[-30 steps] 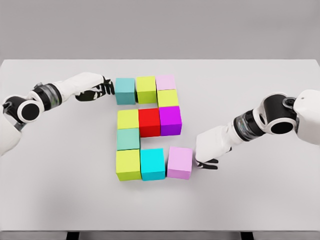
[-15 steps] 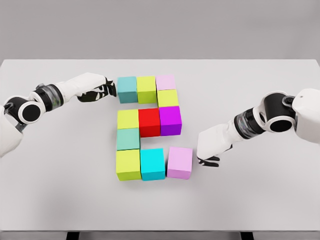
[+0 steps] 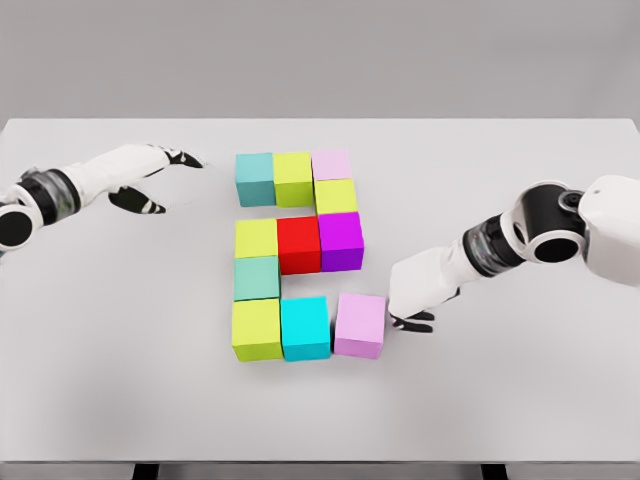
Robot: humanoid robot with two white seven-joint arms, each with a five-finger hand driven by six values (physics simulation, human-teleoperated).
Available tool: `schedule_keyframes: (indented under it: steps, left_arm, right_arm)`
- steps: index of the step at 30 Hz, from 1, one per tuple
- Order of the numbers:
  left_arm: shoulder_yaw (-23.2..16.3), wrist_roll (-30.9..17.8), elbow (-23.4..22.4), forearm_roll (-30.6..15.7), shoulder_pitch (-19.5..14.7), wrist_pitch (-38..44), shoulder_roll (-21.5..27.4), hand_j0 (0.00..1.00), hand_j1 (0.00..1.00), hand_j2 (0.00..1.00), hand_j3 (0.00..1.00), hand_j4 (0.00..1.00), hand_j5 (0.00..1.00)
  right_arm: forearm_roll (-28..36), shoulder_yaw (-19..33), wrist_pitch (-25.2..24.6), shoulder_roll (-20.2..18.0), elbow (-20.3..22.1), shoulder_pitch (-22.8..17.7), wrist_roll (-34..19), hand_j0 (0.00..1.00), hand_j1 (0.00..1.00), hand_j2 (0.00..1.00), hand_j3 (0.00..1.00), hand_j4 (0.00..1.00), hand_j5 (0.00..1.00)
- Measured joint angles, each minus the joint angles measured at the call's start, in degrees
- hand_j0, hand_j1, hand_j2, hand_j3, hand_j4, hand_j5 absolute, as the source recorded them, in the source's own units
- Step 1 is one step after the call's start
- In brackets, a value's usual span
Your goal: Assemble the squares on the desktop into the number 2
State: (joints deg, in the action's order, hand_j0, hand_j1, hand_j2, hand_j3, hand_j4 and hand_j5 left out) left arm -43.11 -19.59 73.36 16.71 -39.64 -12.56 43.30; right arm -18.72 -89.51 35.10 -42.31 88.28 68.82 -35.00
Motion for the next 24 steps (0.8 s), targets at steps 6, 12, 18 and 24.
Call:
schedule_keyframes:
  steps: [6,12,18,24]
  left_arm:
    - [4.78,0.57,5.38,0.15,4.39,-17.79,7.62,1.00,1.00,1.00,1.00,1.00,1.00]
    - [5.60,0.67,9.00,0.08,4.66,-21.89,10.35,1.00,1.00,1.00,1.00,1.00,1.00]
    - [5.70,0.54,8.95,0.10,4.66,-22.45,10.87,1.00,1.00,1.00,1.00,1.00,1.00]
    - [5.72,0.50,8.91,-0.14,4.66,-22.53,11.50,1.00,1.00,1.00,1.00,1.00,1.00]
  right_arm:
    - [0.04,0.21,0.00,0.45,-0.09,0.09,0.00,0.13,0.13,0.13,0.13,0.13,0.13]
    - [0.05,0.76,0.00,0.68,-0.35,0.17,0.00,0.13,0.13,0.13,0.13,0.13,0.13]
    - [0.06,0.94,0.00,0.91,-0.39,0.26,0.00,0.13,0.13,0.13,0.13,0.13,0.13]
    - [0.05,1.00,0.00,1.16,-0.39,0.44,0.00,0.13,0.13,0.13,0.13,0.13,0.13]
